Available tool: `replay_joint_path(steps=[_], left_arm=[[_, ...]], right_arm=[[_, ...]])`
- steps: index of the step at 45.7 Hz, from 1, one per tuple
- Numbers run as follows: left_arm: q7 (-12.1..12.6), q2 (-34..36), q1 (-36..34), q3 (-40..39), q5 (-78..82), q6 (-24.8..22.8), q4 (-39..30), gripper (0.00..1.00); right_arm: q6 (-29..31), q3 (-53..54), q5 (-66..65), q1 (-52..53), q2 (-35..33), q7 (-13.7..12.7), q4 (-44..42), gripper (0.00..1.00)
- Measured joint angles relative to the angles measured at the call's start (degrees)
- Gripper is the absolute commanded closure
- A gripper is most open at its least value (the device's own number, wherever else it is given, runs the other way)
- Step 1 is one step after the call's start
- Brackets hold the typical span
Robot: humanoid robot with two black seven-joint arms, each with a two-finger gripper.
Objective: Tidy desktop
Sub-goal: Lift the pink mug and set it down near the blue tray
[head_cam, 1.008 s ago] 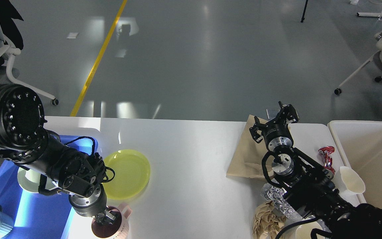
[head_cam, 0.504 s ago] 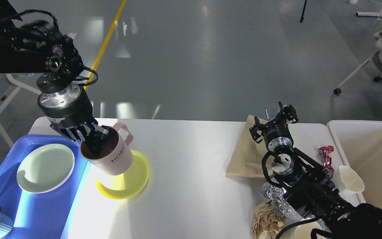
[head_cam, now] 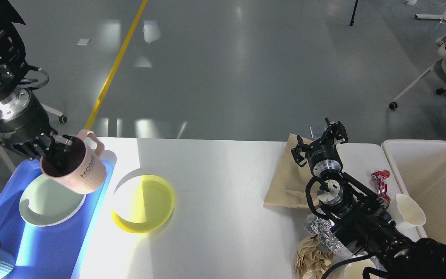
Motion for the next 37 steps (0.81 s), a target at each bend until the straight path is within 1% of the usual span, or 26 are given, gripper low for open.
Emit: replay_joint_path(steps=[5,9,12,17,25,30,37], left_arm=[[2.67,1.79,7.82,-0.6,3.43,0.0,0.95,1.0],[3.34,2.48,12.51,-0.37,5.75,0.2,1.16,1.0],[3.55,2.71,15.59,-0.11,7.1,1.64,1.18,1.0],[4.27,2.75,20.46,0.08,9.39,6.42,1.23,1.0],[6.4,2.56,26.53,1.46,11.62,14.96,1.6,1.0],[6.72,2.05,30.2,1.96,11.73,19.76,2.91,1.0],[6.76,1.49,35.61,1.81,11.66,25.32,5.13,1.0]], right_arm=[[0.0,0.0,0.0,0.0,0.0,0.0,0.0,0.0],[-0.02,0.0,0.0,0.0,0.0,0.0,0.0,0.0],[-0.04,0.0,0.0,0.0,0.0,0.0,0.0,0.0],[-0.05,0.0,0.03,0.0,0.0,0.0,0.0,0.0],[-0.04,0.0,0.04,0.0,0.0,0.0,0.0,0.0],[-0.04,0.0,0.03,0.0,0.0,0.0,0.0,0.0],[-0.03,0.0,0.03,0.0,0.0,0.0,0.0,0.0]])
